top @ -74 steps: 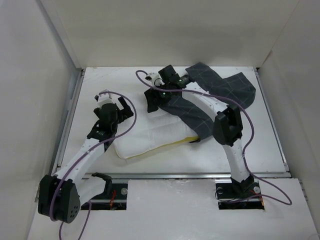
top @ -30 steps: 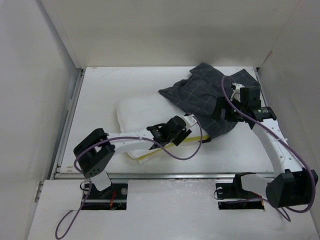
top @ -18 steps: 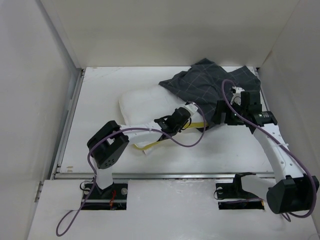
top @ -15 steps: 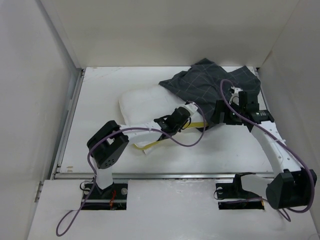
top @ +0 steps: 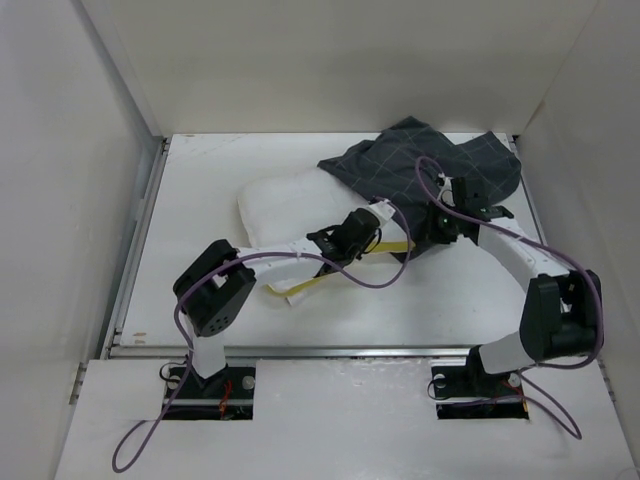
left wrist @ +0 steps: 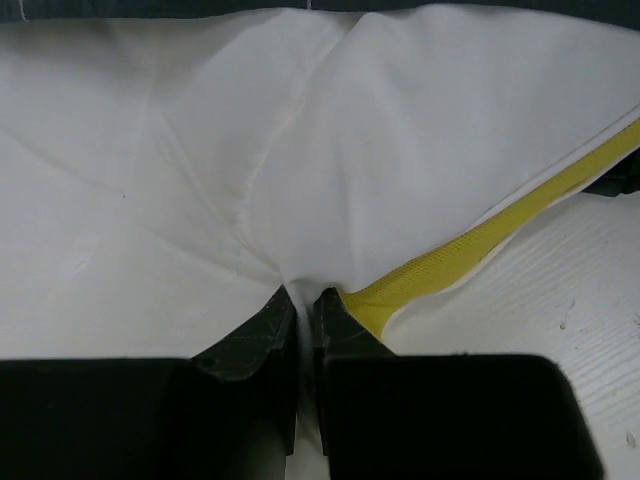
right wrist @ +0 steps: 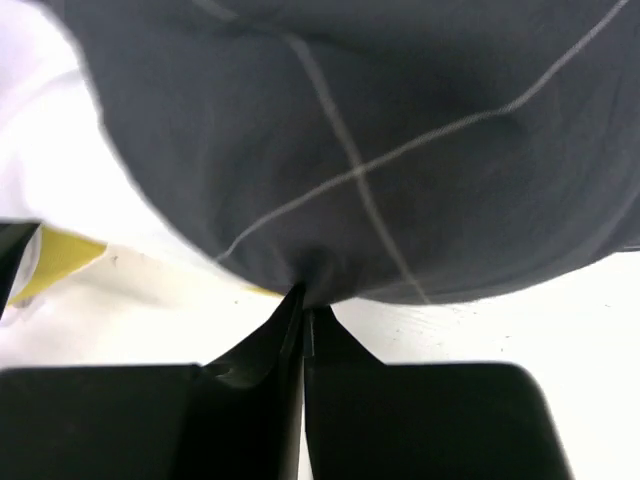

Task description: Put the pillow into the pillowcase

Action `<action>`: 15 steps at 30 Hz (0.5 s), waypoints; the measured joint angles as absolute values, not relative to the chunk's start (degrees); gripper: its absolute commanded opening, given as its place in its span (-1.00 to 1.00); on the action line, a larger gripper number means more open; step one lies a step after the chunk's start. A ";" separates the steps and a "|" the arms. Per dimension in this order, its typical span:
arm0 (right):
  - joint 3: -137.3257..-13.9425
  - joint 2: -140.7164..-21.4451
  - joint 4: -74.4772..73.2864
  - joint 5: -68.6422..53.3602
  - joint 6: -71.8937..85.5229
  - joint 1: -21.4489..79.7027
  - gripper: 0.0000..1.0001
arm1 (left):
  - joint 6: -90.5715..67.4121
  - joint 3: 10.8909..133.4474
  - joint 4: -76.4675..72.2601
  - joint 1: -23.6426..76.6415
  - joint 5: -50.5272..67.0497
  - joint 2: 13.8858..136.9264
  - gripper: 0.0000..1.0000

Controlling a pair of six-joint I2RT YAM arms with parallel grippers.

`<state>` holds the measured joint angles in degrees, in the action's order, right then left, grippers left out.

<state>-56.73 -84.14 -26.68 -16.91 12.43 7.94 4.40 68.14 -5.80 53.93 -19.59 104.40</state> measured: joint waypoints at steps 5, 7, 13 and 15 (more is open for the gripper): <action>-57.74 -78.63 -28.47 -16.03 12.21 9.87 -1.00 | 3.33 70.26 -4.21 52.62 -19.40 104.40 -1.00; -60.03 -77.97 -29.76 -16.62 11.84 11.49 -1.00 | 2.63 71.57 -3.14 52.25 -18.68 104.40 -1.00; -71.83 -86.08 -30.81 -18.48 10.31 21.37 -1.00 | 0.58 75.57 -0.89 51.46 -16.49 104.31 -1.00; -77.10 -90.61 -31.57 -18.46 10.15 23.03 -1.00 | -2.50 76.01 1.34 50.33 -17.04 103.24 -1.00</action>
<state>-77.10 -90.61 -31.57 -18.46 10.15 23.03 -2.50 76.01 1.34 50.33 -17.04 103.24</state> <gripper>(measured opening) 0.009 0.043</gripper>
